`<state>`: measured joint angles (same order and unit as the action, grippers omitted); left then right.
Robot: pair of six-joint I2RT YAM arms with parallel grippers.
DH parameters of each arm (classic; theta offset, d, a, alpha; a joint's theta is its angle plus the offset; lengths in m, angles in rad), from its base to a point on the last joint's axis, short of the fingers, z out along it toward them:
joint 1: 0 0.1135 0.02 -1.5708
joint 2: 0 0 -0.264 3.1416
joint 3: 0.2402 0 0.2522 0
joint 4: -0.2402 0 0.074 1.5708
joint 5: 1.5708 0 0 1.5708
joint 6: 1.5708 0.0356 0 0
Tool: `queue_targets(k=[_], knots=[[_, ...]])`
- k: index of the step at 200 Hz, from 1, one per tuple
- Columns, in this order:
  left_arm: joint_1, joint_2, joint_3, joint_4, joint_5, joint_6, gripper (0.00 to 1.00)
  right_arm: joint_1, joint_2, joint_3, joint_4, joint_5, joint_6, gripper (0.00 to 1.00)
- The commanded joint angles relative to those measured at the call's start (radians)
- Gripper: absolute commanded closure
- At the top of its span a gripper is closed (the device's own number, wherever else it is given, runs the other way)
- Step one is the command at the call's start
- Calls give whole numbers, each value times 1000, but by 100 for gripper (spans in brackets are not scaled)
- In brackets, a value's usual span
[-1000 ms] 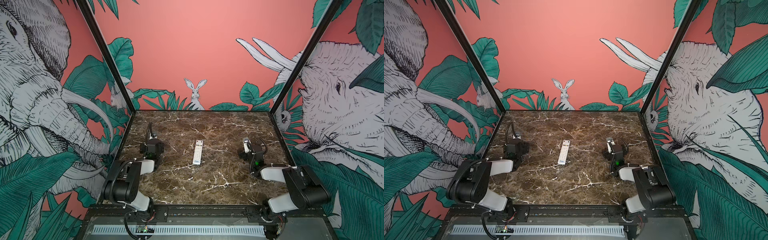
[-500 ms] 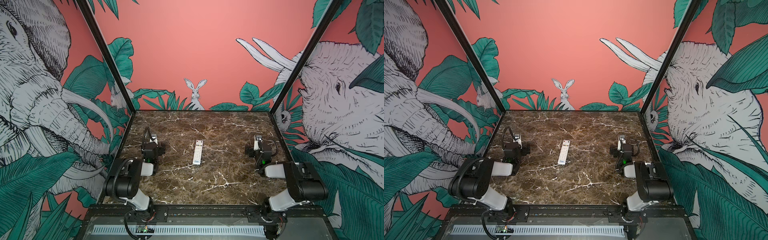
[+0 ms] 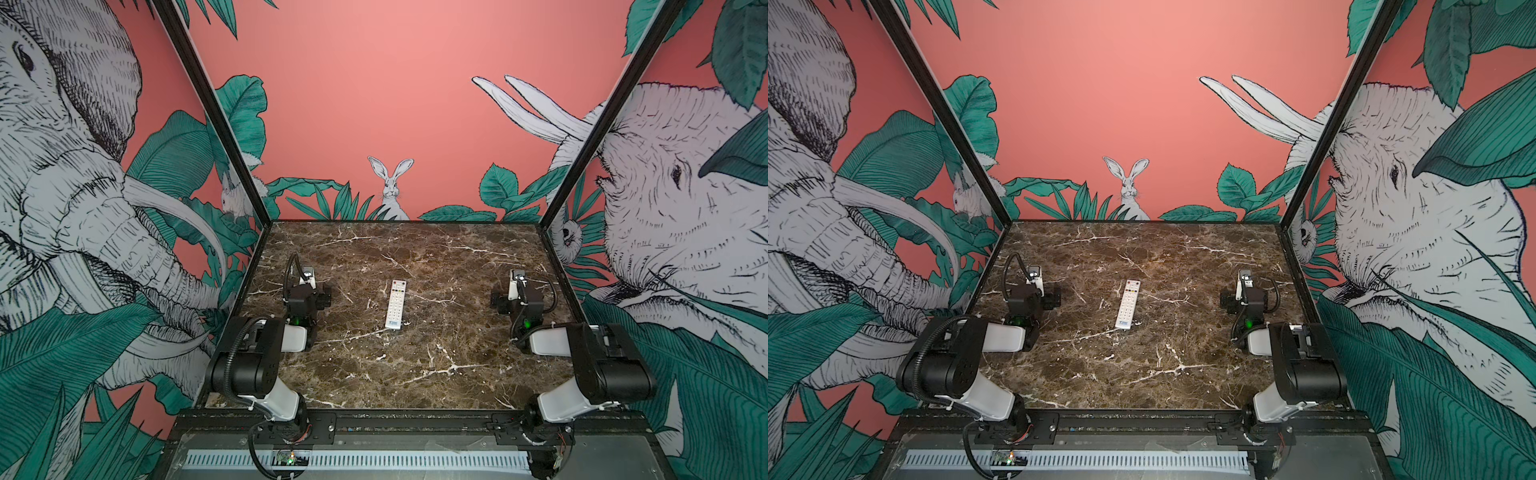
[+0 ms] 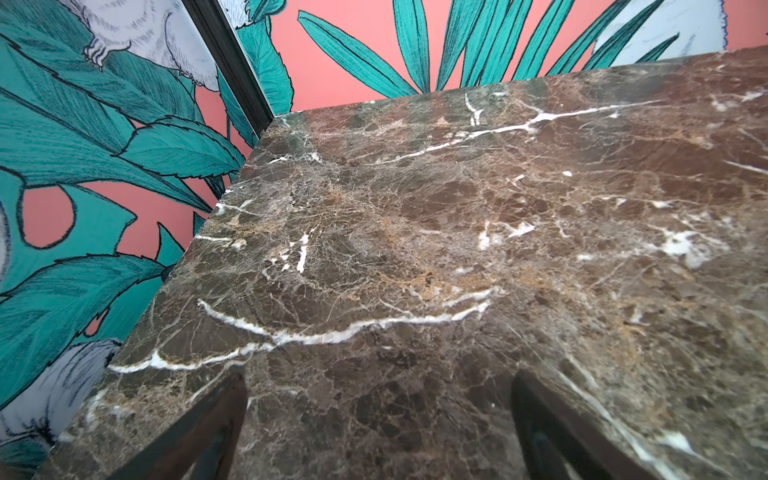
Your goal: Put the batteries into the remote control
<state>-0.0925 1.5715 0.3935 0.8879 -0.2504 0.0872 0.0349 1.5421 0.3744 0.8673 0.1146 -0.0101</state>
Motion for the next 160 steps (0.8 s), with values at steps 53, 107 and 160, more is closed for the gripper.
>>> queue_targets(k=[53, 107, 160], knots=[[5, -21, -1, 18, 4, 4, 1, 0, 6, 17, 43, -6, 4, 1], [5, -20, 1, 16, 5, 4, 0, 1, 6, 16, 43, -6, 5, 1], [7, -25, -11, 26, -52, -20, 0, 0, 6, 17, 43, -6, 5, 1]])
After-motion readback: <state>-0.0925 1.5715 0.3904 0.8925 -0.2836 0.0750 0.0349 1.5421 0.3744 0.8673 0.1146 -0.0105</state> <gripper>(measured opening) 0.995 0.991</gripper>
